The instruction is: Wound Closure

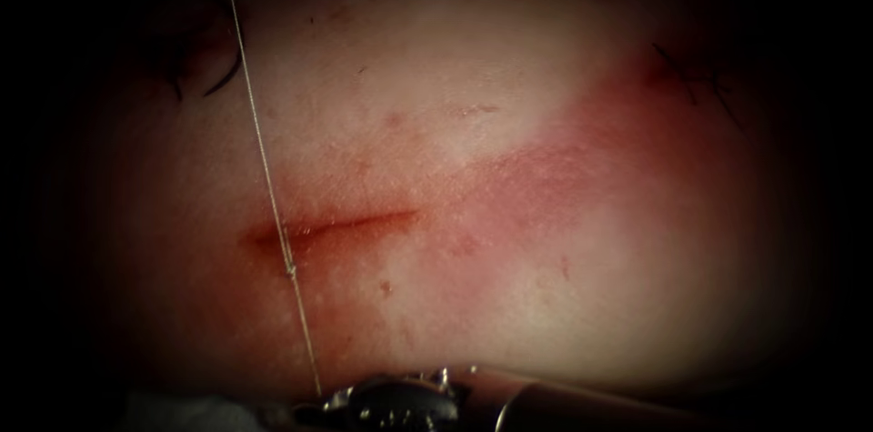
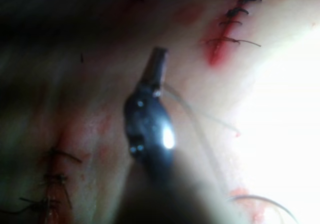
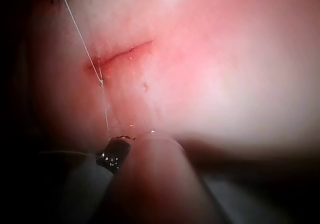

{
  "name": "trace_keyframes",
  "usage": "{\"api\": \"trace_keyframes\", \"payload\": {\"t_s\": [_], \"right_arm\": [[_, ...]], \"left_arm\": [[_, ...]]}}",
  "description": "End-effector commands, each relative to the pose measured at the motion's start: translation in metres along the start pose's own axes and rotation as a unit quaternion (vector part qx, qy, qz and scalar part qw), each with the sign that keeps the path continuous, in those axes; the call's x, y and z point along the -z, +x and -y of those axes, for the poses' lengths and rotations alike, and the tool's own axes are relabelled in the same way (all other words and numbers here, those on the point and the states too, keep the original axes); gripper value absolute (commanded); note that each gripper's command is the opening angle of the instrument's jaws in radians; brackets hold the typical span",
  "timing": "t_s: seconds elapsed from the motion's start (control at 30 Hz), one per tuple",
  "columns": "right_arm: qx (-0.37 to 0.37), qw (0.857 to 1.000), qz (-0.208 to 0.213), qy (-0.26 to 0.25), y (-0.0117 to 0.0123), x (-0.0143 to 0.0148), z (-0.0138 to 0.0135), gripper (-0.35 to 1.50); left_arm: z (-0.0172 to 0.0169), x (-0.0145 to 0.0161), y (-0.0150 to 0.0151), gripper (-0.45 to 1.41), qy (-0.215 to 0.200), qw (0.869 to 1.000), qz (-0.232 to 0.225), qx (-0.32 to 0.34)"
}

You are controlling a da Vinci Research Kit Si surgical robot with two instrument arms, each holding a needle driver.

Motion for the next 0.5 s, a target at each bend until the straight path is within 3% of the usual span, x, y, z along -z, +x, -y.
{"api": "trace_keyframes", "payload": {"t_s": [0.03, 0.17, 0.43, 0.47, 0.5], "right_arm": [[-0.003, 1.0, -0.001, 0.005, 0.0, -0.0014, 0.0013, -0.35], [-0.004, 1.0, 0.002, 0.016, 0.0002, -0.0017, 0.0029, -0.35], [-0.006, 1.0, 0.0, 0.001, 0.0002, -0.0011, 0.0014, -0.35], [0.004, 1.0, -0.007, -0.002, 0.0003, -0.0008, 0.0012, -0.13], [0.017, 1.0, -0.007, -0.019, 0.0004, -0.0004, 0.0011, 0.37]], "left_arm": [[0.0004, -0.0007, -0.0006, -0.45, 0.001, 1.0, 0.0, -0.001], [0.0014, -0.0012, -0.0002, -0.45, 0.006, 1.0, 0.001, -0.006], [0.0012, -0.0013, -0.0002, -0.45, 0.009, 1.0, 0.004, -0.012], [0.0007, -0.0012, -0.0004, -0.45, 0.008, 1.0, 0.003, -0.014], [0.0004, -0.0012, -0.0005, -0.45, 0.007, 1.0, 0.002, -0.015]]}}
